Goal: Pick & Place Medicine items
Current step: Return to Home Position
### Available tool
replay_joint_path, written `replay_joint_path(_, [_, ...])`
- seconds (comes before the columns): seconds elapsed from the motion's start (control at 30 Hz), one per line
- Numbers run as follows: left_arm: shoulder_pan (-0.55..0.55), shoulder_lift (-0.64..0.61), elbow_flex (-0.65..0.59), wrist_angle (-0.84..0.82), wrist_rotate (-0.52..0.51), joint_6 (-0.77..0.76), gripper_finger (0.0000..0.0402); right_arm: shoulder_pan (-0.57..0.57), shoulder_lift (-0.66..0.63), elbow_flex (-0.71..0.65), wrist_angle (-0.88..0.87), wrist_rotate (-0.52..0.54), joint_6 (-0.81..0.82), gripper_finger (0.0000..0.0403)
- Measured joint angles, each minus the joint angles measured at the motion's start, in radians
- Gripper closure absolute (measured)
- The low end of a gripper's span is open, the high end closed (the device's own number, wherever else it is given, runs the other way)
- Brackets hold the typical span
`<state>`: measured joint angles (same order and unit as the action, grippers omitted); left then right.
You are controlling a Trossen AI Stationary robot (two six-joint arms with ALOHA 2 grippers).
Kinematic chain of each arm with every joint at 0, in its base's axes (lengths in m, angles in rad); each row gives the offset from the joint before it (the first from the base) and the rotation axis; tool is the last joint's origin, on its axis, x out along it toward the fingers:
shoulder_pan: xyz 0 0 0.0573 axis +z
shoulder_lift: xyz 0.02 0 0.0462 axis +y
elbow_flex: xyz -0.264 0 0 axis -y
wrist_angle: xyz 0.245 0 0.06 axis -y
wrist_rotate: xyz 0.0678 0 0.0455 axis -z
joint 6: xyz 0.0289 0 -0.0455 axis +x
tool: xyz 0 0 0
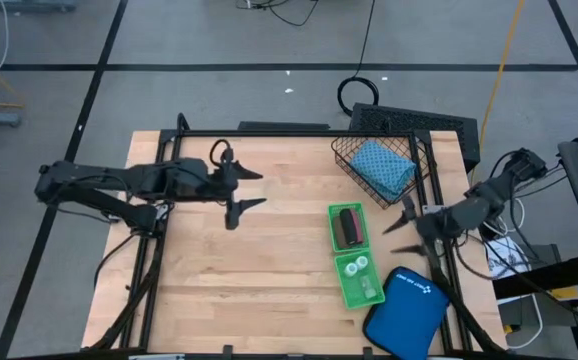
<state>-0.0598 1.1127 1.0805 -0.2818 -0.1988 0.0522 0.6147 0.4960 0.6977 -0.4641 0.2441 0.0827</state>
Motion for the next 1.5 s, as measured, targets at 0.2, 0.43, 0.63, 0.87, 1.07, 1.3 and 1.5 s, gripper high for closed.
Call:
replay_joint_path(0.2, [0.092, -0.072, -0.291, 0.223, 0.045, -0.082, 0.0121, -0.001, -0.206, -0.164, 0.104, 0.124, 0.024, 0.0182])
replay_joint_path(0.43, [0.196, -0.311, -0.576, 0.449, 0.125, -0.142, 0.0121, -0.027, -0.415, -0.2, 0.087, 0.17, 0.042, 0.0187])
replay_joint_path(0.63, [0.201, -0.549, -0.747, 0.5, 0.094, -0.145, 0.0121, -0.031, -0.491, -0.199, 0.019, 0.369, 0.033, 0.0182])
replay_joint_path(0.87, [0.179, -0.735, -0.858, 0.493, 0.088, -0.132, 0.0121, -0.031, -0.49, -0.213, 0.078, 0.416, 0.009, 0.0185])
replay_joint_path(1.07, [0.164, -0.824, -0.914, 0.496, 0.047, -0.116, 0.0121, -0.031, -0.491, -0.321, 0.297, 0.416, -0.099, 0.0187])
replay_joint_path(1.3, [0.156, -0.835, -0.966, 0.543, 0.04, -0.119, 0.0121, -0.031, -0.491, -0.416, 0.457, 0.488, -0.172, 0.0184])
replay_joint_path(1.5, [0.156, -0.834, -1.004, 0.578, 0.04, -0.14, 0.0121, -0.031, -0.491, -0.459, 0.514, 0.49, -0.185, 0.0187])
